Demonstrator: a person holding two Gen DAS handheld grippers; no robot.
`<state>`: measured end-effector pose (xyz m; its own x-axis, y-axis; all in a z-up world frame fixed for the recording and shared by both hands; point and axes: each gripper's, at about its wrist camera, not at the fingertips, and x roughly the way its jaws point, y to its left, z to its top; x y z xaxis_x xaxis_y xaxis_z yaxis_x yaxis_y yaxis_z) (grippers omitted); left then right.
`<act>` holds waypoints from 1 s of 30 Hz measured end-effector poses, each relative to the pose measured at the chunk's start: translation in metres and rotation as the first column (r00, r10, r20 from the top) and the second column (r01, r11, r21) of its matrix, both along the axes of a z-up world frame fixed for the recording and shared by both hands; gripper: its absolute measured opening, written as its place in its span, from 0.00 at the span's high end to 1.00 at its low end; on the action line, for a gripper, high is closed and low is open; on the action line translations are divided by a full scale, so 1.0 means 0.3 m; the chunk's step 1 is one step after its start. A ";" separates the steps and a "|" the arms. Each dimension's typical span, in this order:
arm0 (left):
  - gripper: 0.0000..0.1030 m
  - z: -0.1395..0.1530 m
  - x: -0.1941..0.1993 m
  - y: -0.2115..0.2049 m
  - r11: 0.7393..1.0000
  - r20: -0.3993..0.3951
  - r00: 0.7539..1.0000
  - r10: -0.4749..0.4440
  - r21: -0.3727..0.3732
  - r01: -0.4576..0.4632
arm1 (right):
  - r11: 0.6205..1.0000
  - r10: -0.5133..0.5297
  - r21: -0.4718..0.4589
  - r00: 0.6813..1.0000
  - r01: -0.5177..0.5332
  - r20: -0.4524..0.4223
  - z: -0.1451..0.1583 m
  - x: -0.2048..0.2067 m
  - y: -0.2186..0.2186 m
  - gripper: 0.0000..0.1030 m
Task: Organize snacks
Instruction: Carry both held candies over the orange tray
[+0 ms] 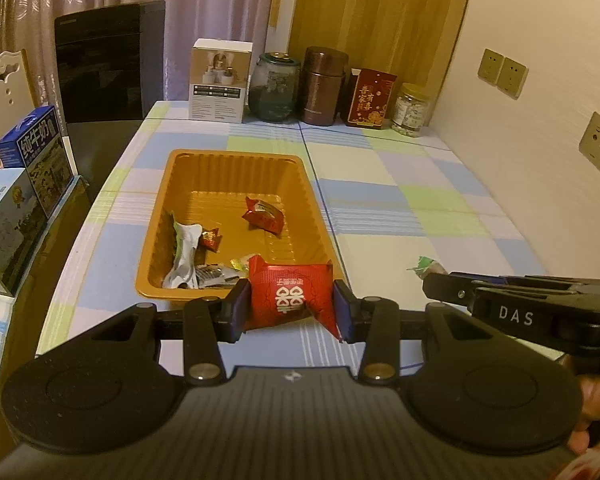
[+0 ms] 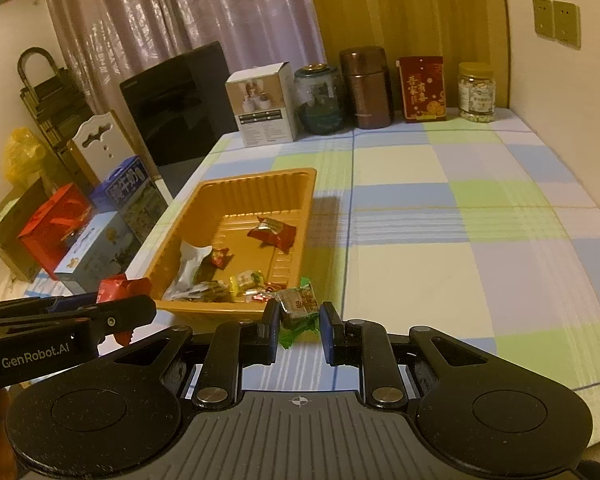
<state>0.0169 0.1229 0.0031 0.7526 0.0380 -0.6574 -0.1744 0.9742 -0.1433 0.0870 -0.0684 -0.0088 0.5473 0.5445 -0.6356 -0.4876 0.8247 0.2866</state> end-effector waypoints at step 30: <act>0.62 -0.052 0.187 0.192 0.999 -0.051 0.998 0.039 0.032 -0.038 | 0.996 0.086 -0.006 0.996 -0.087 -0.019 -0.049 0.185 0.236 0.79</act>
<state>0.0730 0.1806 -0.0124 0.7151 0.0873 -0.6935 -0.2182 0.9705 -0.1028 0.1426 0.0024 -0.0233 0.4862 0.5847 -0.6494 -0.5517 0.7817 0.2908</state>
